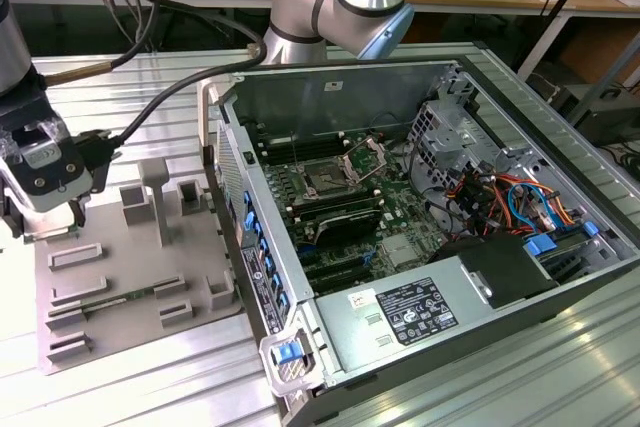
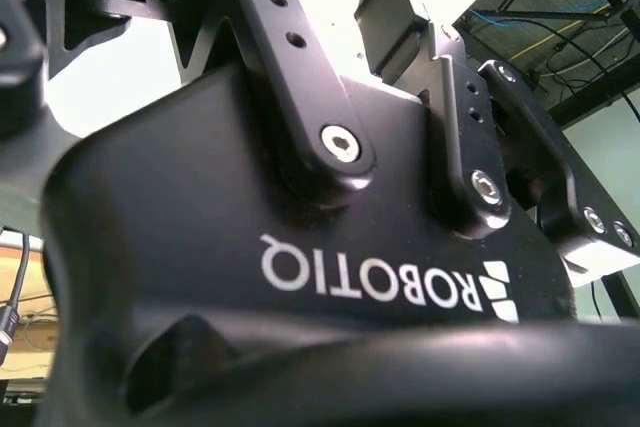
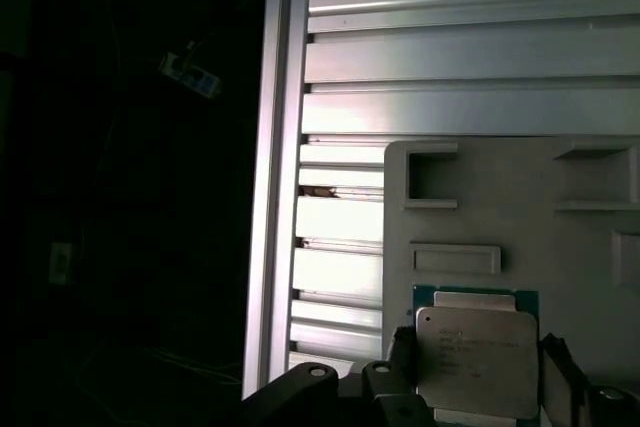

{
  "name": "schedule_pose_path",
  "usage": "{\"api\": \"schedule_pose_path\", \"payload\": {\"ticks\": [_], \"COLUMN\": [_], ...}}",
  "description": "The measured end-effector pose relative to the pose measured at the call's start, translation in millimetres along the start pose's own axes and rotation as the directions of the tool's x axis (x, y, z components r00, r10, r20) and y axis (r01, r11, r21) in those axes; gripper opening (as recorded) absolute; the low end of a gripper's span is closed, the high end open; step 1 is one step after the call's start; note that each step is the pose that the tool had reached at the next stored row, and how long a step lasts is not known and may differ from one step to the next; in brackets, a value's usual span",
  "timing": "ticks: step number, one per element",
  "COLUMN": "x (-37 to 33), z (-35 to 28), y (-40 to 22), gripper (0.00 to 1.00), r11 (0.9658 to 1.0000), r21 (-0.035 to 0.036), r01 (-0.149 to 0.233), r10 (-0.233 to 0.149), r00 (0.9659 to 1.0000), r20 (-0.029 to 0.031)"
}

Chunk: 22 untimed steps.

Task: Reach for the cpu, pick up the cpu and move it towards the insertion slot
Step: 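Pick up the cpu and move it towards the insertion slot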

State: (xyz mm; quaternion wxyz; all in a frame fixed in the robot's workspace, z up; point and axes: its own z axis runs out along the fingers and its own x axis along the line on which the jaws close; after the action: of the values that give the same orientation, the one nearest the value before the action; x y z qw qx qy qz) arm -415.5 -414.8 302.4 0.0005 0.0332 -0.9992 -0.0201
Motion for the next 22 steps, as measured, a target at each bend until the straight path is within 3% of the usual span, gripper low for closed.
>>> {"api": "schedule_pose_path", "payload": {"ticks": [15, 22], "x": [0.0, 0.0], "z": [-9.3, -10.2], "y": [0.4, 0.4], "gripper": [0.55, 0.55], "r11": [1.0, 1.0], "r21": [0.0, -0.0002], "r01": [0.0, 0.0], "r10": [0.0, 0.0], "r00": [1.0, 1.0], "r20": [0.0, 0.0]}}
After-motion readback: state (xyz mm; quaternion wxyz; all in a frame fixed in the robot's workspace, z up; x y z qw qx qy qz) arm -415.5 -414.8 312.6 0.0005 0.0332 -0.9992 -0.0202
